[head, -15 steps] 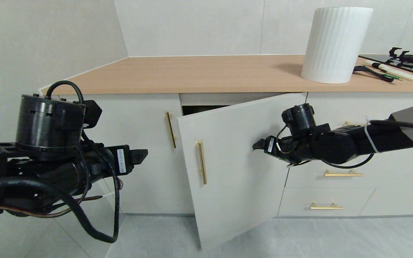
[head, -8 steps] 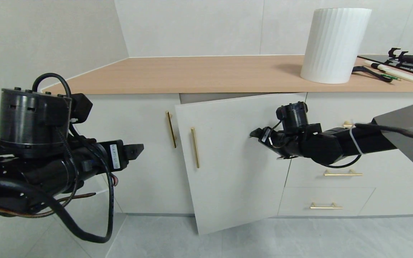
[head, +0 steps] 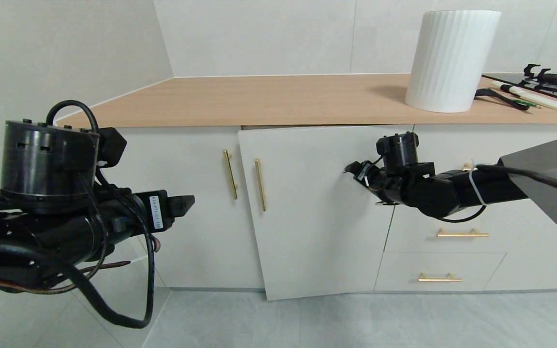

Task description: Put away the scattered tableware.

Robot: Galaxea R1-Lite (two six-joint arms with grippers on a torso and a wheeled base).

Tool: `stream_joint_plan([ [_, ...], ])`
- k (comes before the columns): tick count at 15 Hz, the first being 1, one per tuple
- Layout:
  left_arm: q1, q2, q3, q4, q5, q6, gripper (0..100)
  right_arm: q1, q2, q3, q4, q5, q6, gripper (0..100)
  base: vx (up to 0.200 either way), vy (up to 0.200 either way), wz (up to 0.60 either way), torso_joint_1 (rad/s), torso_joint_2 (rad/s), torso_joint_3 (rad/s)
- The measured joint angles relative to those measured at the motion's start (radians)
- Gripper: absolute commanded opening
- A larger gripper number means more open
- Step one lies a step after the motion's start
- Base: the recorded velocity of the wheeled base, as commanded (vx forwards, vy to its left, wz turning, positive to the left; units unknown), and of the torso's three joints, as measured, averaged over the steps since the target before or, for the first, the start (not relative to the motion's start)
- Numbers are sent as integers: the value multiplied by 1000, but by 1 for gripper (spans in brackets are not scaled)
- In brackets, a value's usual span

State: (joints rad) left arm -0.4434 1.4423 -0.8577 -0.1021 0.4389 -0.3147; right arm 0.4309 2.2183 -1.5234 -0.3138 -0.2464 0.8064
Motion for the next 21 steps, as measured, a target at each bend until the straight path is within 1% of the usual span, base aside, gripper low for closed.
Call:
stream_joint_plan([
  [9, 0, 0, 1, 0, -1, -1, 100, -24, 27, -45, -26, -65, 1, 100, 0, 0, 0, 0, 0, 0],
  [14, 0, 0, 3, 0, -1, -1, 100, -41, 27, -59, -20, -75, -1, 100, 0, 0, 0, 0, 0, 0],
  [16, -1, -6, 3, -1, 0, -1, 100, -41, -12, -15, -27, -90, -1, 100, 0, 0, 0, 0, 0, 0],
  [18, -4, -27, 6, -1, 3, -1, 100, -32, -108, 66, -25, -94, -28, 100, 0, 0, 0, 0, 0, 0],
  [20, -6, -79, 24, -2, 10, -3, 100, -26, -263, 179, -25, -100, -90, 100, 0, 0, 0, 0, 0, 0],
  [21, -7, -117, 50, -1, 13, -2, 100, -26, -351, 248, -26, -107, -129, 100, 0, 0, 0, 0, 0, 0],
])
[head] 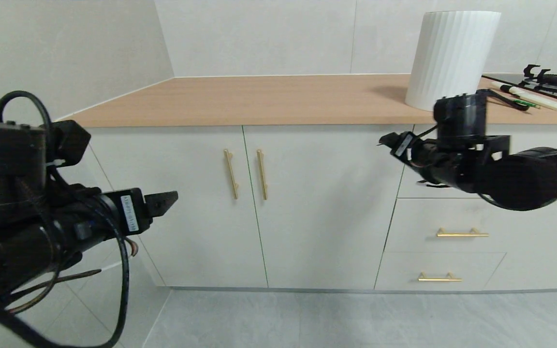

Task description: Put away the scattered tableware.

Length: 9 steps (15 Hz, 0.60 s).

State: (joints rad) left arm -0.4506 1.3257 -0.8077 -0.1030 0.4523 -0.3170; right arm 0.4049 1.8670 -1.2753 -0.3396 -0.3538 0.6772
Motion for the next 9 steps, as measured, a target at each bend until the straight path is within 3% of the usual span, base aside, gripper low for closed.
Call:
stream_joint_plan([
  [2, 0, -87, 70, 2, 5, 15, 100, 1, -187, 157, 1, -10, -103, 100, 0, 0, 0, 0, 0, 0],
  [3, 0, -145, 111, 2, 6, 41, 100, 2, -288, 234, 2, -12, -170, 100, 0, 0, 0, 0, 0, 0],
  [6, 5, -421, 269, 3, -1, 196, 100, -2, -655, 490, 4, -16, -450, 100, 0, 0, 0, 0, 0, 0],
  [9, 76, -729, 434, 5, -44, 358, 100, -71, -1003, 713, 22, -24, -643, 100, 0, 0, 0, 0, 0, 0],
])
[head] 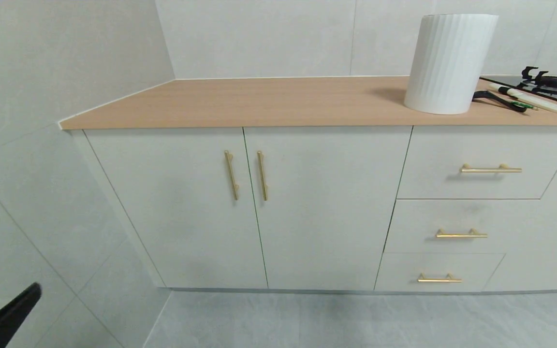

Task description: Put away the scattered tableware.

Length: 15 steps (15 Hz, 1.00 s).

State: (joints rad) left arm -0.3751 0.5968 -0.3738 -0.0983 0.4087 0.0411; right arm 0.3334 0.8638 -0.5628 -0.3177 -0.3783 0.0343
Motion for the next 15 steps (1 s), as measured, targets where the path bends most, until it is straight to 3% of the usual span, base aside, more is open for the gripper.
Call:
stream_joint_plan([
  [2, 84, -176, 81, 1, -49, 61, 100, -94, -194, 99, 34, -2, -65, 100, 0, 0, 0, 0, 0, 0],
  [5, 213, -368, 175, 9, -90, 89, 100, -230, -440, 190, 94, 0, -112, 100, 0, 0, 0, 0, 0, 0],
  [8, 304, -470, 256, 9, -97, 73, 100, -327, -647, 270, 155, 11, -136, 100, 0, 0, 0, 0, 0, 0],
  [11, 357, -548, 338, 5, -116, 78, 100, -357, -753, 419, 34, -14, -161, 100, 0, 0, 0, 0, 0, 0],
  [12, 367, -566, 356, 11, -114, 56, 100, -361, -770, 473, -20, -53, -161, 100, 0, 0, 0, 0, 0, 0],
  [14, 374, -586, 369, 49, -137, 50, 100, -364, -789, 536, -60, -163, -102, 100, 0, 0, 0, 0, 0, 0],
  [15, 375, -591, 371, 50, -194, 50, 100, -365, -794, 550, -54, -189, -93, 100, 0, 0, 0, 0, 0, 0],
])
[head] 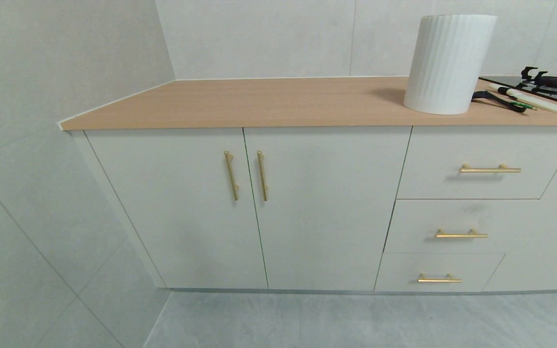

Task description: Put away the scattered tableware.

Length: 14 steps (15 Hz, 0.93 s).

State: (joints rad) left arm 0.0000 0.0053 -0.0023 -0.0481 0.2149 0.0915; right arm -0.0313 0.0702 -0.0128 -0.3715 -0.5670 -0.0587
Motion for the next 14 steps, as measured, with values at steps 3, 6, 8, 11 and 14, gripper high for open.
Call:
stream_joint_plan([
  [3, 1, -5, 1, 10, -159, -14, 100, -4, -7, 9, 34, -29, 10, 100, 0, 0, 0, 0, 0, 0],
  [6, 2, -7, 1, 40, -250, -38, 100, 16, -33, 12, 307, 154, -1, 100, 0, 0, 0, 0, 0, 0],
  [8, 1, -7, 1, 41, -252, -40, 100, 29, -51, 12, 310, 280, -8, 100, 0, 0, 0, 0, 0, 0],
  [11, 1, -7, 1, 41, -252, -40, 100, 35, -63, 13, 307, 308, -7, 100, 0, 0, 0, 0, 0, 0],
  [14, 1, -7, 1, 41, -252, -38, 100, 35, -67, 11, 333, 519, -18, 100, 0, 0, 0, 0, 0, 0],
])
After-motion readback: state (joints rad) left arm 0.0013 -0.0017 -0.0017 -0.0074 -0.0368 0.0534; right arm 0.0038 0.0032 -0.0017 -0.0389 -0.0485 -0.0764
